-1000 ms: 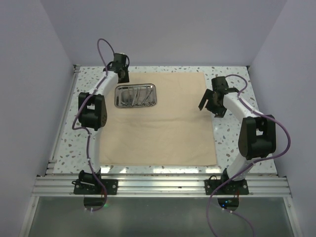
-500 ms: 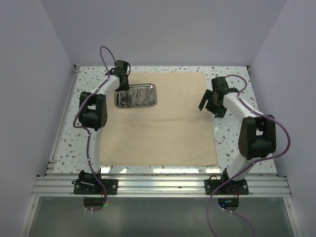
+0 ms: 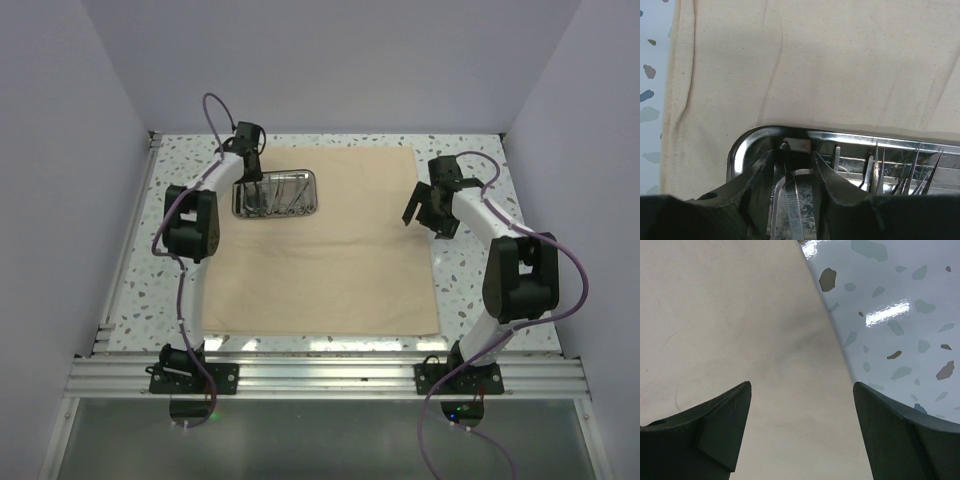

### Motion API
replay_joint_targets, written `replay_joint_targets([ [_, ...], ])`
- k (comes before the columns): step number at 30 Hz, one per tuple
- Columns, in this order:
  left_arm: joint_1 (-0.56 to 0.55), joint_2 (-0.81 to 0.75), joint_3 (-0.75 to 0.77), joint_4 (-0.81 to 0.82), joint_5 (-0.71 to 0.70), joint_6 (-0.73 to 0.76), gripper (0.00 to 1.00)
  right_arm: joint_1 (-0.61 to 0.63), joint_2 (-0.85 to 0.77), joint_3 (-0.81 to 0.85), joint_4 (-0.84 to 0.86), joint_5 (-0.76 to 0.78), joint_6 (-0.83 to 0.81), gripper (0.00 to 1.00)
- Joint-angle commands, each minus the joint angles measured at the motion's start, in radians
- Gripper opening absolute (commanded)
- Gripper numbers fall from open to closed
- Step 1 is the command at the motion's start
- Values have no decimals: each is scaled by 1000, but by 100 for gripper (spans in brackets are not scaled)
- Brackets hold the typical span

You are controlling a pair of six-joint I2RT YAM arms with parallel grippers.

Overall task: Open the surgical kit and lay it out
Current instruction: Pick up the medical item from the container.

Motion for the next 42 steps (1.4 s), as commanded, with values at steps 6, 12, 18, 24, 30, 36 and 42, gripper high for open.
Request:
replay_joint_targets([
  [6, 4, 51, -9, -14, 40, -54, 32, 0, 21, 42, -5, 18, -13, 87],
  [12, 12, 31, -107, 18, 78, -86, 29, 2, 39, 57, -8, 17, -13, 87],
  [18, 36, 11, -185, 58, 111, -120, 23, 0, 45, 63, -18, 21, -17, 87],
  [24, 46, -12, -257, 93, 117, -132, 20, -1, 53, 72, -25, 23, -11, 87],
  [30, 52, -1, -237, 96, 126, -122, 0, -1, 62, 79, -25, 20, 1, 87],
  [36, 52, 16, -168, 76, 137, -102, 0, -1, 59, 89, -25, 20, 7, 87],
  [42, 52, -9, -72, 55, 164, -93, 0, -1, 59, 108, -16, 9, 9, 87],
])
